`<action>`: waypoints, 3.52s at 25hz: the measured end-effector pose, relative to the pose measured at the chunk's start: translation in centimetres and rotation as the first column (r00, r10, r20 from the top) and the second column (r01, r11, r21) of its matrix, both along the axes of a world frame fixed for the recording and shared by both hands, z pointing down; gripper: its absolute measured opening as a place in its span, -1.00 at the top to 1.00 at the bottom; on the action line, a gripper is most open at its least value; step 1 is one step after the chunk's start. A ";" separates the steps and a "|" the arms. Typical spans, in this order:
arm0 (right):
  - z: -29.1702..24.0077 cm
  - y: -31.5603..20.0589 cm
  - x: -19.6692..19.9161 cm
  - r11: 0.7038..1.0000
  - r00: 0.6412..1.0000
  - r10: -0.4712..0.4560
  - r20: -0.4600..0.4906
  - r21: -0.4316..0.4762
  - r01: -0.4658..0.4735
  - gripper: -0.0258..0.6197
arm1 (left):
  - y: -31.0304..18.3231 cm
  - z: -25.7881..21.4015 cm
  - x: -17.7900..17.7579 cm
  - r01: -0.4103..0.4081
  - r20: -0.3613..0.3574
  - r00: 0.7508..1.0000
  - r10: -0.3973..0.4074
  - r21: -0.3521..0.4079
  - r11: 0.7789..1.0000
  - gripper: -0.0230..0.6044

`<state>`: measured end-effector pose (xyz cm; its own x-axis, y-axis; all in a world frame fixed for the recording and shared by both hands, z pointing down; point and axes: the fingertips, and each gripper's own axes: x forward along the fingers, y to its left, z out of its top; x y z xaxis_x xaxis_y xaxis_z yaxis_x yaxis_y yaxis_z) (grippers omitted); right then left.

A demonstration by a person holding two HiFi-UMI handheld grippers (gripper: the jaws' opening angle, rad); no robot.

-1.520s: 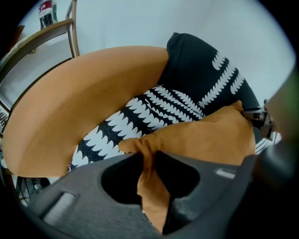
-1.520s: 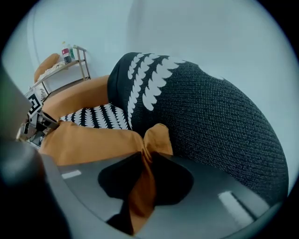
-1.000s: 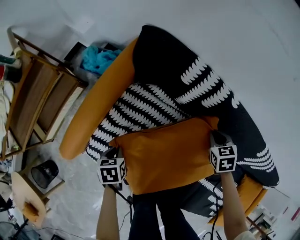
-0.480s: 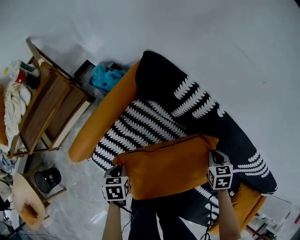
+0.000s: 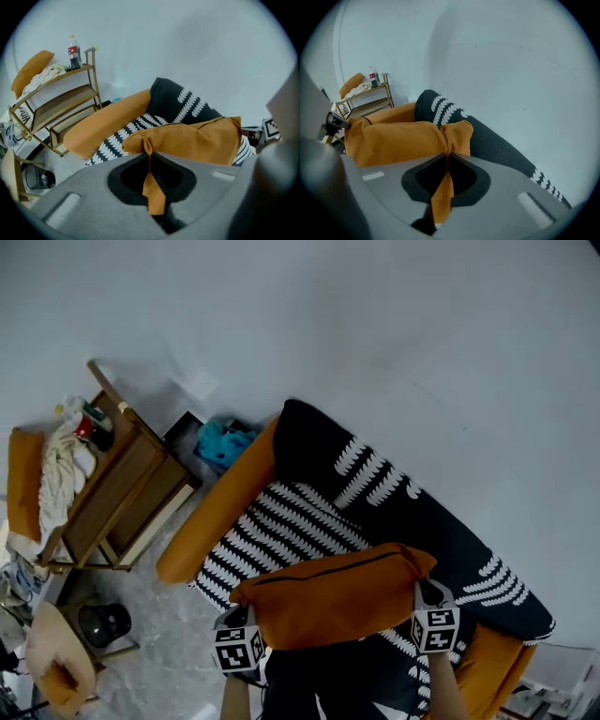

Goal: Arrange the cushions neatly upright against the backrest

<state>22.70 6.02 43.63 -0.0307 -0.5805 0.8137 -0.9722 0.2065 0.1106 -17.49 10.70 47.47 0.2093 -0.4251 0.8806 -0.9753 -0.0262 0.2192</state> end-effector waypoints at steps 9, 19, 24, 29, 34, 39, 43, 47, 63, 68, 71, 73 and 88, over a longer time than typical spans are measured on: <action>-6.2 1.0 1.0 0.989 0.996 0.083 0.039 0.116 -0.087 0.82 | -6.0 -7.9 0.5 -0.074 0.036 0.997 0.068 0.177 0.982 0.86; -11.3 -1.6 1.9 0.950 0.971 0.226 0.083 0.202 -0.238 0.82 | -16.9 -14.0 2.7 -0.271 0.096 0.963 0.254 0.286 0.919 0.86; -11.5 -1.4 2.4 0.925 0.947 0.302 0.109 0.208 -0.319 0.82 | -21.8 -14.8 5.1 -0.386 0.133 0.923 0.362 0.306 0.870 0.86; -10.7 -0.3 2.7 0.899 0.918 0.375 0.127 0.190 -0.394 0.82 | -26.4 -14.6 8.4 -0.505 0.174 0.863 0.475 0.316 0.803 0.85; -9.4 0.1 2.9 0.883 0.896 0.420 0.145 0.162 -0.440 0.82 | -29.5 -13.4 11.0 -0.586 0.207 0.810 0.548 0.281 0.760 0.85; -7.4 0.4 2.7 0.871 0.876 0.458 0.149 0.122 -0.476 0.82 | -31.1 -11.2 12.4 -0.633 0.226 0.774 0.591 0.244 0.735 0.84; -5.3 0.5 2.7 0.867 0.867 0.477 0.145 0.084 -0.491 0.82 | -31.4 -9.0 12.7 -0.659 0.239 0.750 0.616 0.207 0.723 0.83; -3.4 -0.1 2.6 0.864 0.862 0.487 0.141 0.064 -0.499 0.82 | -31.7 -7.1 12.3 -0.667 0.256 0.741 0.620 0.178 0.724 0.82; -0.3 -1.5 5.4 0.824 0.823 0.557 0.105 0.050 -0.564 0.69 | -33.6 -5.3 13.4 -0.646 0.297 0.759 0.579 0.238 0.725 0.60; -1.5 -1.6 6.8 0.801 0.805 0.581 0.122 0.089 -0.592 0.35 | -33.0 -6.0 13.3 -0.644 0.309 0.761 0.571 0.254 0.721 0.46; -3.0 -1.7 7.0 0.796 0.807 0.577 0.124 0.135 -0.590 0.26 | -32.2 -6.7 13.2 -0.622 0.293 0.780 0.552 0.277 0.732 0.46; -4.3 -1.9 7.0 0.790 0.809 0.572 0.138 0.170 -0.588 0.32 | -31.6 -7.6 13.6 -0.603 0.267 0.797 0.542 0.298 0.740 0.46; -20.1 -4.8 4.3 0.719 0.861 0.465 0.206 0.479 -0.503 0.89 | -27.1 -24.9 17.1 -0.446 0.111 0.865 0.489 0.614 0.651 0.46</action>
